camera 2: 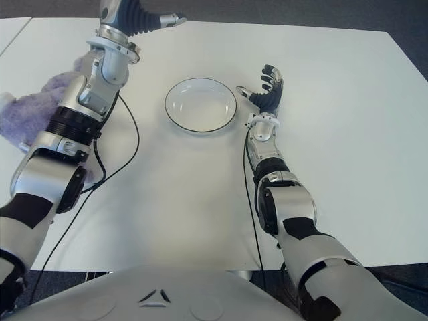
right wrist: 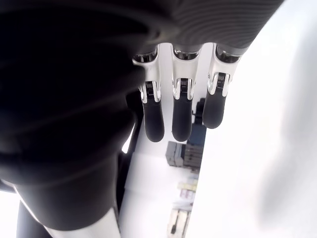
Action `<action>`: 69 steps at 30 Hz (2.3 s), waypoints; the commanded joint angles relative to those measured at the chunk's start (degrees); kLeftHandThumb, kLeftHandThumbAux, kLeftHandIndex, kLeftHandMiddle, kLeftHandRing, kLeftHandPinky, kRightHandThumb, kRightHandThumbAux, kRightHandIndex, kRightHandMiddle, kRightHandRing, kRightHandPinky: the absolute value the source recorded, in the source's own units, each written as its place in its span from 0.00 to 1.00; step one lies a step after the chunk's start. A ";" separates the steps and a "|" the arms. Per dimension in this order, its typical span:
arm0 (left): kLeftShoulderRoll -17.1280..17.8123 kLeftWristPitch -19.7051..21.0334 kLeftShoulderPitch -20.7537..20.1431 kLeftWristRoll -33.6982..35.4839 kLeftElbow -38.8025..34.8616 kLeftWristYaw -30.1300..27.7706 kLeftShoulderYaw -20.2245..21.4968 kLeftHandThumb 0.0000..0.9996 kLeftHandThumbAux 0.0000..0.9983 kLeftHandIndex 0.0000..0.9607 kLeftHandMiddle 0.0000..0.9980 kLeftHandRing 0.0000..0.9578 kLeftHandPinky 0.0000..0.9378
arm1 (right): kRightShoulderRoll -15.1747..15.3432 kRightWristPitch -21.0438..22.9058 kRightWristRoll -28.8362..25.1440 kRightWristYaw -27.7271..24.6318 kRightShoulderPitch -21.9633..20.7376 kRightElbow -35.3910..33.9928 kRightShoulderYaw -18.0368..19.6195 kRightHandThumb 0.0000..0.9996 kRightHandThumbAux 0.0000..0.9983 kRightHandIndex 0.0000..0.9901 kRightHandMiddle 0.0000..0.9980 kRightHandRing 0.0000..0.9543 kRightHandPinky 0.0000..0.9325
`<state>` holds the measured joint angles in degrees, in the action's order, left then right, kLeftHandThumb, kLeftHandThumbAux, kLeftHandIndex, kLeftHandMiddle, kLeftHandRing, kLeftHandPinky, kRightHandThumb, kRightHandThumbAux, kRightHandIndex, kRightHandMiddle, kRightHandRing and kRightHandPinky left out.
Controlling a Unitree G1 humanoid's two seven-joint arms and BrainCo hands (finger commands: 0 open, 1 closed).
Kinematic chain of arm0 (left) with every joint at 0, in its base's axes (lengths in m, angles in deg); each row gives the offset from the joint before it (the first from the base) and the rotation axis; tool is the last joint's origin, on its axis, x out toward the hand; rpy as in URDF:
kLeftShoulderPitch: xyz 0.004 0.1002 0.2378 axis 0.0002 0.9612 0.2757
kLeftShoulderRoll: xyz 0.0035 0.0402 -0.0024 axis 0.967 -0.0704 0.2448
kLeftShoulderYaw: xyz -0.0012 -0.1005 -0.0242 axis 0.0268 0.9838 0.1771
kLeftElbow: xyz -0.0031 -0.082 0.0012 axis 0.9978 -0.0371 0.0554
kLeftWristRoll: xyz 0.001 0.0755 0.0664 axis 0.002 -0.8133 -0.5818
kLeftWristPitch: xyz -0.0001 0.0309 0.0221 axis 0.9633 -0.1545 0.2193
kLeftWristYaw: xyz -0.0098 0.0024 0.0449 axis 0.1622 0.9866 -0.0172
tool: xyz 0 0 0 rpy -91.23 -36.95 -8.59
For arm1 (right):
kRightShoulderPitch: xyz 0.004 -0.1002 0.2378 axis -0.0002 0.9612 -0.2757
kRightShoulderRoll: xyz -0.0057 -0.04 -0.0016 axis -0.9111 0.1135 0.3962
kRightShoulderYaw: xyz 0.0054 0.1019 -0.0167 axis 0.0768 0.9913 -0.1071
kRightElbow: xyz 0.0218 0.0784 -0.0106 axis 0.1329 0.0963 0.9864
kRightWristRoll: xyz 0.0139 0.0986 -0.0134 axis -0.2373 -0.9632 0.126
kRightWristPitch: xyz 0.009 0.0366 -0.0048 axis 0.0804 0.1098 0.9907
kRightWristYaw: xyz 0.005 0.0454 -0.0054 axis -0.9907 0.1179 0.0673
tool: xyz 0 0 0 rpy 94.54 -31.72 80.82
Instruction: Put the doll into the plate.
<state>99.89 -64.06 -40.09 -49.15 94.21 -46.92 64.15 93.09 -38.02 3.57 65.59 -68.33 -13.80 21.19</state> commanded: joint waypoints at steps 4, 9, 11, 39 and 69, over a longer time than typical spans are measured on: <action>0.74 7.31 2.79 -4.85 -12.73 -10.71 -3.64 0.00 0.56 0.00 0.14 0.18 0.15 | -4.31 2.29 3.00 -0.42 19.43 10.22 -2.36 0.05 0.94 0.21 0.25 0.26 0.27; 0.89 9.14 2.82 -5.75 -16.36 -12.88 -3.67 0.00 0.55 0.00 0.14 0.18 0.18 | -4.11 2.44 3.06 -0.45 19.43 10.24 -2.58 0.05 0.94 0.20 0.24 0.25 0.26; 1.01 9.53 2.78 -6.13 -17.34 -13.40 -3.67 0.00 0.55 0.00 0.14 0.17 0.18 | -4.03 2.56 3.06 -0.51 19.40 10.26 -2.65 0.05 0.93 0.20 0.24 0.25 0.26; 18.19 2.55 8.86 -5.78 -30.06 -26.35 0.25 0.00 0.55 0.00 0.12 0.14 0.17 | -3.75 2.66 2.16 -1.54 19.01 10.30 -2.64 0.14 0.96 0.23 0.28 0.29 0.31; 33.64 4.60 38.23 6.03 -54.03 -42.09 23.10 0.00 0.54 0.00 0.02 0.02 0.04 | -3.85 2.17 1.25 -2.50 18.74 10.28 -1.63 0.17 0.98 0.23 0.29 0.29 0.29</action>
<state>131.41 -61.70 -11.03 -44.97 45.46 -82.88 82.68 93.83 -37.33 3.63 64.31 -68.34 -13.50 19.88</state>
